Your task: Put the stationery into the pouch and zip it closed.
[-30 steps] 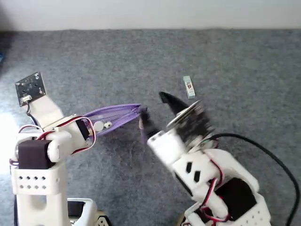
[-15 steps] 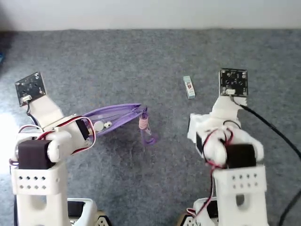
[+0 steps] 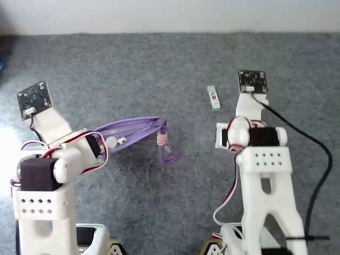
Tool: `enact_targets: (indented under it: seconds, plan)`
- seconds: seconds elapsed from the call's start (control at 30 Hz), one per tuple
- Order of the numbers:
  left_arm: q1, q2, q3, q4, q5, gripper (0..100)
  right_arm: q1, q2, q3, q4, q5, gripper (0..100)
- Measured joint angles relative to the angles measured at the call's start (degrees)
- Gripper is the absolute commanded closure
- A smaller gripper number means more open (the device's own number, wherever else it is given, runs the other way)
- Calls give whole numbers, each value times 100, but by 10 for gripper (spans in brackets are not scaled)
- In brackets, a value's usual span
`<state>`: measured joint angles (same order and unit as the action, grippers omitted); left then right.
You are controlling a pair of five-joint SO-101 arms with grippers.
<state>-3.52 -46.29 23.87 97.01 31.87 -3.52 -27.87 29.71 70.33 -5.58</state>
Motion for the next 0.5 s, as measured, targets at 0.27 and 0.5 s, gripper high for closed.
enact_targets:
  seconds: [0.27, 0.5]
  plan:
    - [0, 0, 0, 0, 0, 987, 457, 1899, -2057, 88, 35, 903]
    - [0, 0, 0, 0, 0, 987, 457, 4149, -4352, 826, 35, 666]
